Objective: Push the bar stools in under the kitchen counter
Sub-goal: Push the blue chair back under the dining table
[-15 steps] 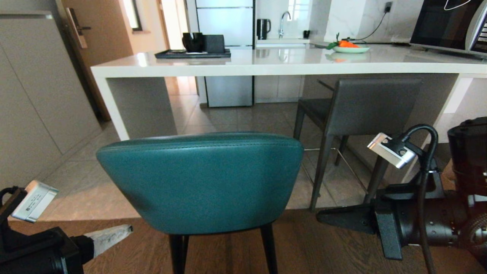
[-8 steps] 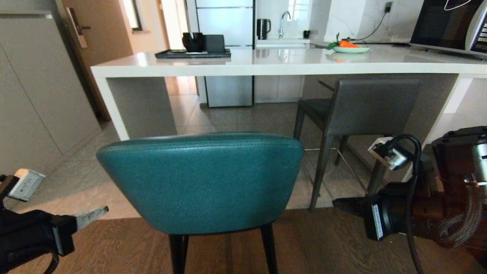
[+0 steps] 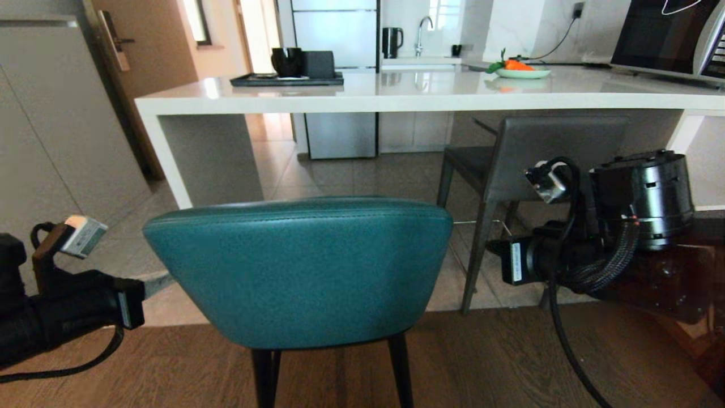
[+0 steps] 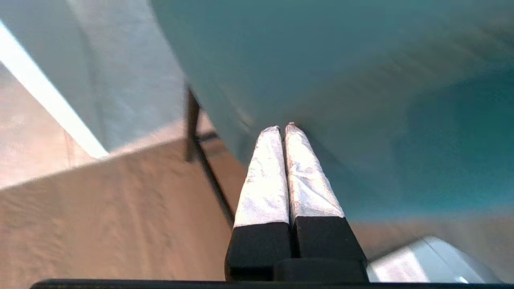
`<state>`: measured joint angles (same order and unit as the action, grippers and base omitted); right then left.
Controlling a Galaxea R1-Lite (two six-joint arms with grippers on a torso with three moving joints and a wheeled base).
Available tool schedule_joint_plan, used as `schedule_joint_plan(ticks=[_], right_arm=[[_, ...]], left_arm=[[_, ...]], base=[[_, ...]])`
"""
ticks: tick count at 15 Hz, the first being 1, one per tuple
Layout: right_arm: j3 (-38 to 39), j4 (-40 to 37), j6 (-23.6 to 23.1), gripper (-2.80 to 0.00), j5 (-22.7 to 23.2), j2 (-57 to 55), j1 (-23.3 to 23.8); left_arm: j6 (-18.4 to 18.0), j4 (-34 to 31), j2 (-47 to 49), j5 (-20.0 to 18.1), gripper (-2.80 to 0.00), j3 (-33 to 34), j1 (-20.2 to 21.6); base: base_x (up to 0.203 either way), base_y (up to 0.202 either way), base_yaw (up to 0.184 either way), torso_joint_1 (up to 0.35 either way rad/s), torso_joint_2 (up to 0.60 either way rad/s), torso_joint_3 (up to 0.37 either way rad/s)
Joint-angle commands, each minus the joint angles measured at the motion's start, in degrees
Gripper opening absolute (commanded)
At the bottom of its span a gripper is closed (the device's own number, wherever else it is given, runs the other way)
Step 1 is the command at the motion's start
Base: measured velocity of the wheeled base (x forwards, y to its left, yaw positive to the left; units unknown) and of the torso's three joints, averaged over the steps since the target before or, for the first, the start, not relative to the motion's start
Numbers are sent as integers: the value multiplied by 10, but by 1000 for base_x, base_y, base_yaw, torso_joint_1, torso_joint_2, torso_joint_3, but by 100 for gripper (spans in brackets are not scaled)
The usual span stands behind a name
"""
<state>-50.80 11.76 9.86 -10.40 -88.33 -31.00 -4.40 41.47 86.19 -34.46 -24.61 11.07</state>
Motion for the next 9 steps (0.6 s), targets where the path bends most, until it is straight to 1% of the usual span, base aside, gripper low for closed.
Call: schedule_joint_plan(ticks=[1, 4, 7, 9], right_arm=[[-8, 0, 0, -280, -8, -24, -12], [-15, 1, -1, -280, -10, -62, -30], [-48, 2, 0, -280, -28, -94, -33], [-51, 2, 1, -280, -38, -103, -31]], left_arm=[[1, 21, 47, 4, -280, -17, -7], [14, 63, 85, 7, -280, -25, -7], [14, 84, 113, 8, -280, -28, -3], [13, 123, 134, 22, -280, -26, 5]], base=[[0, 0, 0, 0, 0, 0], [0, 0, 0, 0, 0, 0], [0, 0, 0, 0, 0, 0], [0, 0, 0, 0, 0, 0]])
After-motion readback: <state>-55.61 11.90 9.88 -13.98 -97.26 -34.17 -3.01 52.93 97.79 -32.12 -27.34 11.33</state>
